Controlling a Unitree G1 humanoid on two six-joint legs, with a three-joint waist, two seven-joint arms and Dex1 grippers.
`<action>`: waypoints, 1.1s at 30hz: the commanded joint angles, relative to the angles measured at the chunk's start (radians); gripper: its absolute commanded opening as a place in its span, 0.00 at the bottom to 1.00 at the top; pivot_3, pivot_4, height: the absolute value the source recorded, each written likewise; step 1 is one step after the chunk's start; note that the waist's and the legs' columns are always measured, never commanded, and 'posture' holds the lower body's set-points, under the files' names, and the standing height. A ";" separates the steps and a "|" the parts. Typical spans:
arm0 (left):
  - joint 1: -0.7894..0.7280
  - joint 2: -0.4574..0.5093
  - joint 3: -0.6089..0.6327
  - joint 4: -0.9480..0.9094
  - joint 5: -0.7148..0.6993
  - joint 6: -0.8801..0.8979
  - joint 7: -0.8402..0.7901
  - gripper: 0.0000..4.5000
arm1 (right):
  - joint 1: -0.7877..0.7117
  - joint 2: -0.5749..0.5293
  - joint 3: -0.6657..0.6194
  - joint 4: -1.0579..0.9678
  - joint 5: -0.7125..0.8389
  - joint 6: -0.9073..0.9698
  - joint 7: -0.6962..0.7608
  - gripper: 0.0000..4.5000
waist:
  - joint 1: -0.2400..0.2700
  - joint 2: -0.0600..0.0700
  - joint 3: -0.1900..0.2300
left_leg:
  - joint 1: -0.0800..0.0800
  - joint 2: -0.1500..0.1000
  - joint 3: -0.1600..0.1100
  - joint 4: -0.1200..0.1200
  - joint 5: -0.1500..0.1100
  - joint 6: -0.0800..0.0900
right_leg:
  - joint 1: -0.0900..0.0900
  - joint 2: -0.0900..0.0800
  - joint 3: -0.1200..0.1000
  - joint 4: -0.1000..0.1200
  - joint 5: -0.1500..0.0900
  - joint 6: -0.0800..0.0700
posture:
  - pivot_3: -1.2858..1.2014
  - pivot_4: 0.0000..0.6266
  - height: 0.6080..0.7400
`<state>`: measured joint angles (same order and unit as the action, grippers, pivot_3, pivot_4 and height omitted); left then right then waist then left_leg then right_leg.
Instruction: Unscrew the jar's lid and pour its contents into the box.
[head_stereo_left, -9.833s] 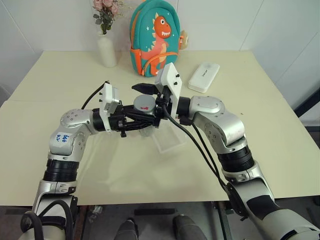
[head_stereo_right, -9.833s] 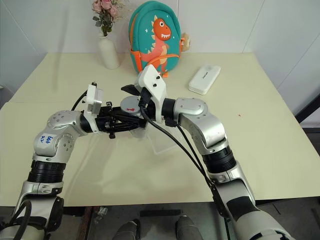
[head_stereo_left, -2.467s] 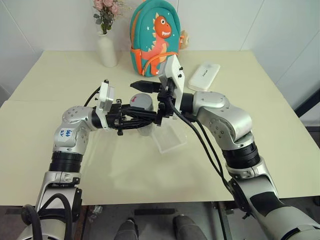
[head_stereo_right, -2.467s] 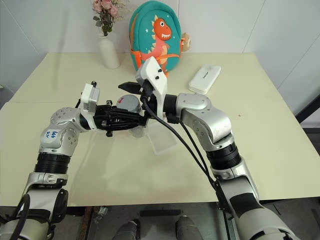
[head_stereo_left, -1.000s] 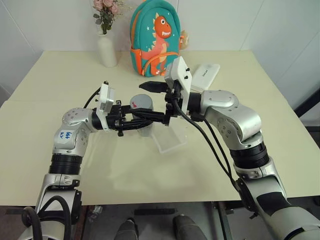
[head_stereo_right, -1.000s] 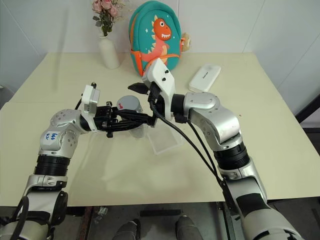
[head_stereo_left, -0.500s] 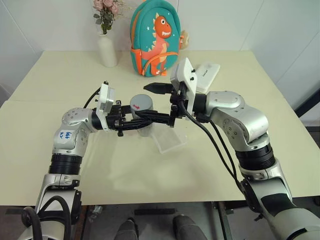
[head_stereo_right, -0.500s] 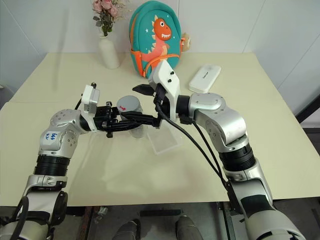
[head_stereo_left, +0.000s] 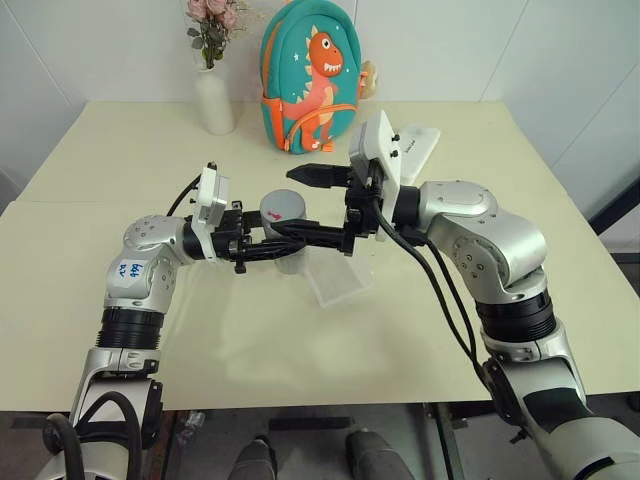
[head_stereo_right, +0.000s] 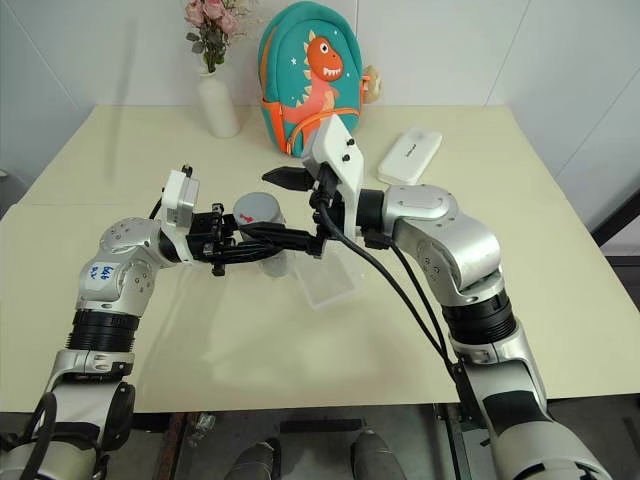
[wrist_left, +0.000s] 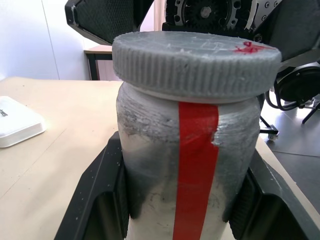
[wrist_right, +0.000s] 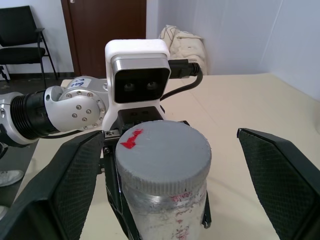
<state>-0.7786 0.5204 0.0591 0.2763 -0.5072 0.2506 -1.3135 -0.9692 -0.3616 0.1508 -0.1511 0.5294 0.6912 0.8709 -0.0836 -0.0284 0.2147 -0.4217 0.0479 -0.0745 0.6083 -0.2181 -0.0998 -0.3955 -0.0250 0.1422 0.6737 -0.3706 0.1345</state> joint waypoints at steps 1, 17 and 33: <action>-0.004 -0.001 0.007 -0.035 -0.015 -0.008 -0.010 0.44 | -0.013 0.010 -0.006 -0.029 0.016 -0.011 0.014 0.99 | 0.000 0.000 0.000 | 0.000 0.000 0.000 0.000 0.000 0.000 | 0.000 0.000 0.000 0.000 0.000 0.000 | 0.52 0.24 1.00; -0.014 -0.007 0.000 -0.009 -0.003 -0.028 -0.023 0.44 | -0.051 0.025 0.027 0.012 -0.018 -0.008 0.020 0.99 | 0.000 0.000 0.000 | 0.000 0.000 0.000 0.000 0.000 0.000 | 0.000 0.000 0.000 0.000 0.000 0.000 | 0.52 0.24 1.00; -0.015 -0.013 0.000 -0.004 -0.001 -0.033 -0.022 0.44 | -0.110 -0.027 0.031 0.018 -0.033 0.042 0.062 0.99 | 0.001 0.000 0.000 | 0.000 0.000 0.000 0.000 0.000 0.000 | 0.000 0.000 0.000 0.000 0.000 0.000 | 0.52 0.24 1.00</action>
<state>-0.7789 0.5107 0.0551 0.2853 -0.5057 0.2364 -1.3322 -1.0496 -0.3807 0.1915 -0.1065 0.4901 0.7282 0.9261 -0.0830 -0.0284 0.2147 -0.4217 0.0479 -0.0745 0.6084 -0.2181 -0.0998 -0.3955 -0.0251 0.1422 0.6736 -0.3706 0.1345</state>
